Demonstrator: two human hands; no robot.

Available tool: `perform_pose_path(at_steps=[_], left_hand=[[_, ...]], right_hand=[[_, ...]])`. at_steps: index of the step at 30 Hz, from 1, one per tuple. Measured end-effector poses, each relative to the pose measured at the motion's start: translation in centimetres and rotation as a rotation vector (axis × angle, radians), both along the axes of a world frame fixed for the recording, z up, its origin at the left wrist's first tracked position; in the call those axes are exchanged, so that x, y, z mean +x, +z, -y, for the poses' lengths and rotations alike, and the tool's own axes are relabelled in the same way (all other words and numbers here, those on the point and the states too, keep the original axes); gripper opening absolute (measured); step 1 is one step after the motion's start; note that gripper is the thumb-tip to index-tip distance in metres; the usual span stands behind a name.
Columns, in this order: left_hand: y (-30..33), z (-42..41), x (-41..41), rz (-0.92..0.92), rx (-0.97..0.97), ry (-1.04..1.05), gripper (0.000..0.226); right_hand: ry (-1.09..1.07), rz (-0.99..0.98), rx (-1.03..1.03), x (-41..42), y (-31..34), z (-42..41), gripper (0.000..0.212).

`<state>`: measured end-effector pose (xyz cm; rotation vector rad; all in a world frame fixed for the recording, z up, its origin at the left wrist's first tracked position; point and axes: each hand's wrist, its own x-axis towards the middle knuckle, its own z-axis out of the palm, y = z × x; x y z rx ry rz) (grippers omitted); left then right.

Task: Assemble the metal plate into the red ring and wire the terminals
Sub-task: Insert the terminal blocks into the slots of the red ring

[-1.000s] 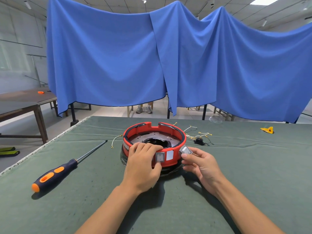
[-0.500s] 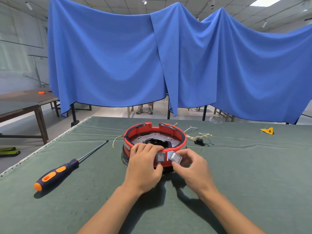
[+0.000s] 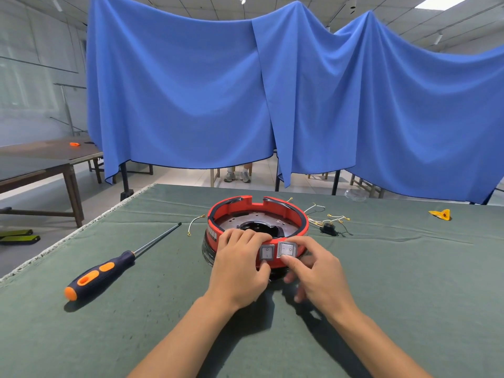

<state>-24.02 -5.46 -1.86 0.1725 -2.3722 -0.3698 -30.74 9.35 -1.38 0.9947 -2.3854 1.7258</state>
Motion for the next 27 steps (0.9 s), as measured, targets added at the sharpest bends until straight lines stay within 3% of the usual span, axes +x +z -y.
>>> perform_pose_path(at_steps=[4,7,10,16,23,27], left_hand=[[0.0,0.0,0.0,0.001,-0.002,0.0,0.045],[0.0,0.0,0.0,-0.004,0.003,0.001,0.044],[0.0,-0.1,0.0,-0.007,0.009,-0.001,0.044],[0.0,-0.2,0.0,-0.002,0.011,0.007,0.044],[0.0,-0.3,-0.1,-0.006,0.008,0.011,0.044],[0.0,-0.3,0.0,-0.019,-0.004,0.014,0.043]], right_hand=[[-0.003,-0.02,0.002,0.3,0.0,0.0,0.025],[-0.124,-0.141,0.04,0.3,0.1,-0.3,0.012],[-0.278,-0.273,0.056,0.6,0.3,-0.2,0.024],[-0.359,-0.326,0.17,0.4,-0.5,0.2,0.015],[-0.317,-0.386,0.38,0.2,-0.6,0.9,0.021],[-0.237,-0.267,0.351,0.4,-1.0,0.9,0.019]])
